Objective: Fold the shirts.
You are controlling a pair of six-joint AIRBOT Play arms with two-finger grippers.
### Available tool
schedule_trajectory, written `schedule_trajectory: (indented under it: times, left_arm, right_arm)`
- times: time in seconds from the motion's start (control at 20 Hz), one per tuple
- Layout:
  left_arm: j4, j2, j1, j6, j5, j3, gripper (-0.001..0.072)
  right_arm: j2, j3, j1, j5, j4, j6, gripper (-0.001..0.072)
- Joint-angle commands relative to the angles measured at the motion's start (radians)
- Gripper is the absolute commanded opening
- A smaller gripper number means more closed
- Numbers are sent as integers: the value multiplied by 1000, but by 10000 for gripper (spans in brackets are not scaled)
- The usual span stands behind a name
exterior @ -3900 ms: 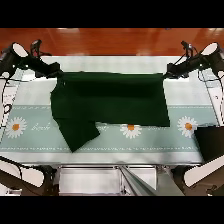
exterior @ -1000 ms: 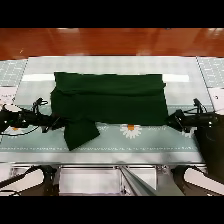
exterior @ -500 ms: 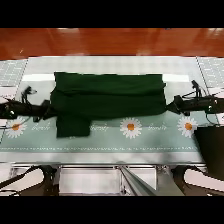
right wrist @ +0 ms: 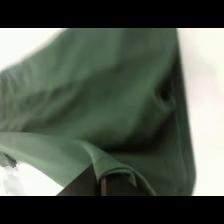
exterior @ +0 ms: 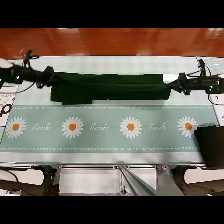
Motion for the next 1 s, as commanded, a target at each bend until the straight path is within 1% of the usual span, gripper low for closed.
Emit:
schedule_trajectory:
  times: [0.0,0.05,0.25,0.5,0.55,0.6,0.65,0.7,0.75,0.85,0.9,0.95]
  left_arm:
    - [0,-168,-25,-113,-11,213,15]
    - [0,-199,-24,-133,-11,252,15]
    - [-1,-279,-29,-144,-11,315,15]
    - [-2,-306,-29,-140,10,315,15]
    - [-6,-306,-29,-140,8,319,35]
    - [-17,-305,-29,-140,-5,326,176]
    - [-20,-304,-23,-135,-33,350,365]
    - [-19,-304,-8,-122,-76,397,508]
    - [-17,-304,15,-120,-131,450,506]
    - [5,-296,73,-134,-263,554,506]
    - [29,-275,103,-140,-305,575,506]
    - [60,-239,126,-126,-320,569,506]
  right_arm:
    - [-103,133,34,-18,25,18,26]
    - [-132,166,41,-21,23,38,26]
    - [-223,272,62,-24,23,64,26]
    - [-278,290,70,-57,23,73,28]
    - [-280,290,70,-65,23,73,146]
    - [-278,290,69,-66,30,73,425]
    - [-270,295,62,-51,51,55,412]
    - [-260,318,43,-7,60,15,412]
    - [-246,353,11,45,56,1,411]
    - [-199,390,-69,121,49,32,410]
    - [-164,390,-118,147,32,36,410]
    - [-136,388,-157,176,-16,40,410]
